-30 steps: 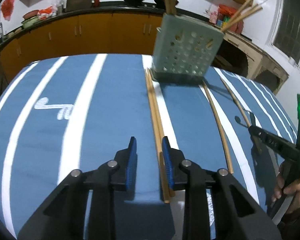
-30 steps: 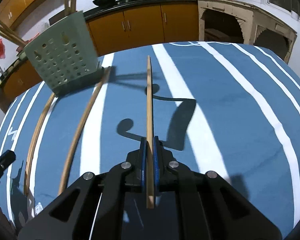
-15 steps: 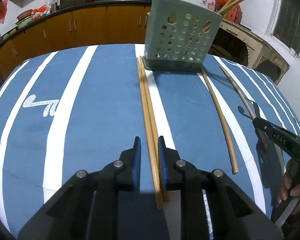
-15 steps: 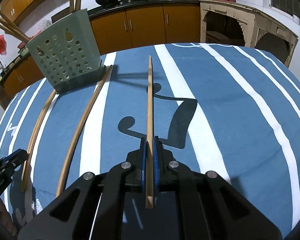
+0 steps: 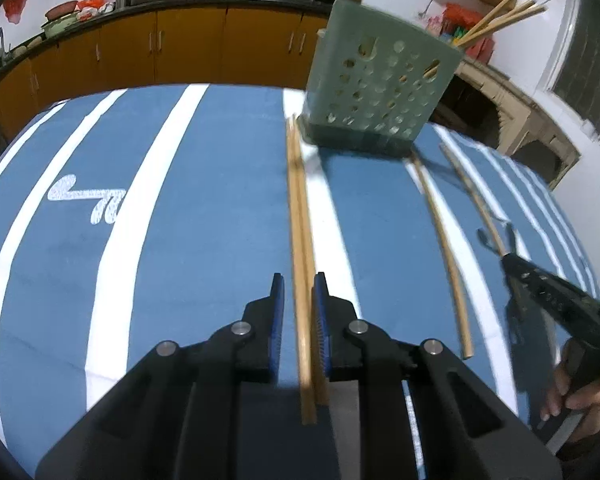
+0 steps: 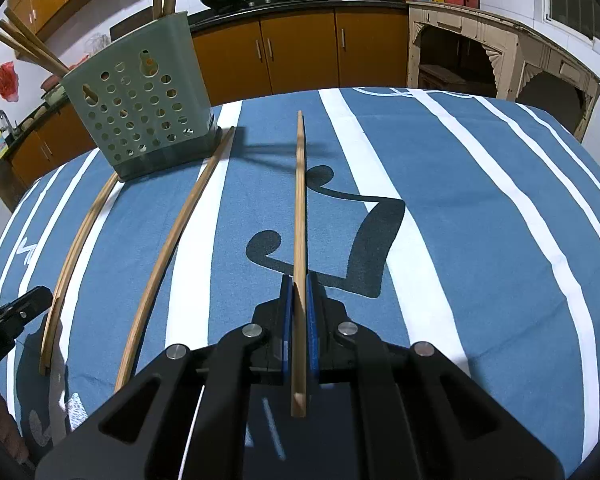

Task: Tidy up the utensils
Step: 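Lower the left tool onto a chopstick and close it while the right tool grasps another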

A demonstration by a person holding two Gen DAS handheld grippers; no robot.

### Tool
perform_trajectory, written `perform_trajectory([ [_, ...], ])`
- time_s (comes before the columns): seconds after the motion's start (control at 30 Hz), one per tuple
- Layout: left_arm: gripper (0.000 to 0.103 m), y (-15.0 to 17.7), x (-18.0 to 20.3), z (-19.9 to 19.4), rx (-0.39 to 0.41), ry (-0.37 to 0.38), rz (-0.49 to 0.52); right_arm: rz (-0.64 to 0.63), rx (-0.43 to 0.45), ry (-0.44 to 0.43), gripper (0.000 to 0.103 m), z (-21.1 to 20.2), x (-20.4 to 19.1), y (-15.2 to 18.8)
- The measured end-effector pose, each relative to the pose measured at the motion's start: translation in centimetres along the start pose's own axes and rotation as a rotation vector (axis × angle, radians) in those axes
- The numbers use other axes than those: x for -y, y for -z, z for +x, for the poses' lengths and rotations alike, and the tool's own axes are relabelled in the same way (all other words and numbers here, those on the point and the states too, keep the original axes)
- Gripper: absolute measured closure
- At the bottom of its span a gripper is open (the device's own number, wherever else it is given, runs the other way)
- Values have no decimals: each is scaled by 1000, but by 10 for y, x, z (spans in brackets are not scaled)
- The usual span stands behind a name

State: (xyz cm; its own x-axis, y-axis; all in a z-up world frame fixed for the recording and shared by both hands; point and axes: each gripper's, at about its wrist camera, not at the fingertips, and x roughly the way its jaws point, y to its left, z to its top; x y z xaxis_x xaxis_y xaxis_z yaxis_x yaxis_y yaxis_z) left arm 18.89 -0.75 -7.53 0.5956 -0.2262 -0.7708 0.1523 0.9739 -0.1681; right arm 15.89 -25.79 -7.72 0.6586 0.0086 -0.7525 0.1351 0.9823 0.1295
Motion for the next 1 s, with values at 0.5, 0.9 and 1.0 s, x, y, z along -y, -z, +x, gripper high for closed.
perform_trajectory([
  [0.5, 89, -3, -10, 2, -3, -39, 4, -20, -2, 3, 95, 0, -5, 1],
  [0.9, 94, 5, -10, -3, 14, -42, -13, -59, -9, -40, 95, -3, -11, 6],
  [1.0, 94, 5, -13, -3, 15, -45, -34, -60, -9, -34, 95, -4, -11, 7],
])
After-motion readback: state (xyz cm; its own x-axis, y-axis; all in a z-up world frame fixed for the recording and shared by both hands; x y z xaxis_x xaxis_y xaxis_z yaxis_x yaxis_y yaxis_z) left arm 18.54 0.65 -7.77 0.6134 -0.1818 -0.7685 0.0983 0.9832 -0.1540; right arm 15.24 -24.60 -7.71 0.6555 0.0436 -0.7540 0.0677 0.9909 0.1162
